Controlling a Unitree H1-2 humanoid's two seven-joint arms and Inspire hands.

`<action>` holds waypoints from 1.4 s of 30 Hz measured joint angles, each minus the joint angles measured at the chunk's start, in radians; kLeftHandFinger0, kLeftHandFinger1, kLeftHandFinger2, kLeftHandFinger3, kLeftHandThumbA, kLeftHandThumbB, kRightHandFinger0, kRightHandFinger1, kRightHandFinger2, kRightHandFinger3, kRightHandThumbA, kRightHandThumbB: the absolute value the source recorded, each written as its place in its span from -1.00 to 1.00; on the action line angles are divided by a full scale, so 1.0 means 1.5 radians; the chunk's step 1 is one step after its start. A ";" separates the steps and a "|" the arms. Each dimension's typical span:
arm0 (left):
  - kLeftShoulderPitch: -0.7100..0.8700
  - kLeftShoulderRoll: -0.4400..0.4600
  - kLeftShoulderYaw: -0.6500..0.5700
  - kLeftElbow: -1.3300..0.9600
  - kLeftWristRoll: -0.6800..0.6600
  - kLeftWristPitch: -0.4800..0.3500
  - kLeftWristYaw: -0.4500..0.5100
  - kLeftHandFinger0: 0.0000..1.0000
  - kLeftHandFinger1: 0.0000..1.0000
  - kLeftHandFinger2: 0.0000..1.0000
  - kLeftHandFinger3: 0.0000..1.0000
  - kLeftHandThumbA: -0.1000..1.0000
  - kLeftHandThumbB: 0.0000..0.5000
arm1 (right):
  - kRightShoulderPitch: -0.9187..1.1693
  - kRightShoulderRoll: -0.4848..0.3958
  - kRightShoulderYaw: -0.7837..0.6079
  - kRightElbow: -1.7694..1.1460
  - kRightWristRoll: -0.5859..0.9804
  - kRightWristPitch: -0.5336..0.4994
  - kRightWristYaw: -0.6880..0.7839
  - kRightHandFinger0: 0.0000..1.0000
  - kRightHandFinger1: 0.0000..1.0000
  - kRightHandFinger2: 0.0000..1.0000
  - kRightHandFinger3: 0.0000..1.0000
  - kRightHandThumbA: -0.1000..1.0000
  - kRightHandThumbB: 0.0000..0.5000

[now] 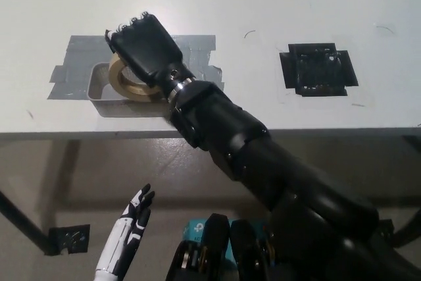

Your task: The robot picks the tape placed on the black area with right hand and places it in the small grey container.

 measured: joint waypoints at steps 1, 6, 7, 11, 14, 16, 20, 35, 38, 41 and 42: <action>0.000 0.000 -0.002 -0.002 0.000 0.000 0.000 1.00 1.00 1.00 1.00 1.00 -0.61 | 0.000 0.000 0.000 0.002 0.000 0.000 0.003 -1.00 -1.00 -0.43 -0.29 -1.00 0.32; -0.005 0.001 -0.005 -0.002 0.000 0.000 -0.001 1.00 1.00 1.00 1.00 1.00 -0.66 | -0.005 -0.004 0.000 0.009 0.000 0.002 0.011 -1.00 -1.00 -0.46 -0.12 -1.00 0.29; -0.007 0.001 -0.005 -0.002 0.000 0.000 -0.001 1.00 1.00 1.00 1.00 1.00 -0.66 | -0.007 -0.007 -0.001 0.009 0.000 0.003 0.012 -1.00 -1.00 -0.49 -0.15 -1.00 0.25; -0.008 0.003 -0.010 -0.003 -0.001 0.000 -0.006 1.00 1.00 1.00 1.00 1.00 -0.69 | -0.020 -0.020 -0.011 0.009 0.003 0.002 0.012 -1.00 -1.00 -0.46 -0.16 -1.00 0.15; -0.008 0.003 -0.014 -0.004 0.000 0.002 -0.009 1.00 1.00 1.00 1.00 1.00 -0.72 | -0.029 -0.025 -0.013 0.010 0.004 0.002 0.010 -1.00 -1.00 -0.40 -0.21 -1.00 0.20; -0.008 0.003 -0.017 -0.006 0.000 0.003 -0.012 1.00 1.00 1.00 1.00 1.00 -0.76 | -0.032 -0.025 -0.013 0.010 0.004 0.003 0.004 -1.00 -0.95 -0.21 -0.16 -1.00 0.13; -0.004 0.003 -0.021 -0.010 0.000 0.005 -0.017 1.00 1.00 1.00 1.00 1.00 -0.78 | -0.030 -0.023 -0.014 0.010 0.004 0.002 -0.014 -0.33 0.12 0.84 1.00 -0.31 0.23; -0.004 0.006 -0.028 -0.026 0.012 0.008 -0.024 1.00 1.00 1.00 1.00 1.00 -0.72 | 0.002 -0.018 -0.071 0.011 0.047 0.009 0.118 1.00 1.00 1.00 1.00 0.61 0.86; -0.005 0.006 -0.028 -0.027 0.015 0.008 -0.024 1.00 1.00 1.00 1.00 1.00 -0.73 | 0.010 -0.018 -0.076 0.011 0.054 0.012 0.139 1.00 1.00 1.00 1.00 0.58 0.83; -0.005 0.006 -0.028 -0.027 0.017 0.008 -0.024 1.00 1.00 1.00 1.00 1.00 -0.71 | 0.014 -0.018 -0.080 0.011 0.058 0.016 0.152 1.00 1.00 1.00 1.00 0.59 0.75; -0.005 0.005 -0.028 -0.027 0.017 0.008 -0.024 1.00 1.00 1.00 1.00 1.00 -0.74 | 0.016 -0.018 -0.081 0.011 0.059 0.017 0.155 1.00 1.00 1.00 1.00 0.60 0.75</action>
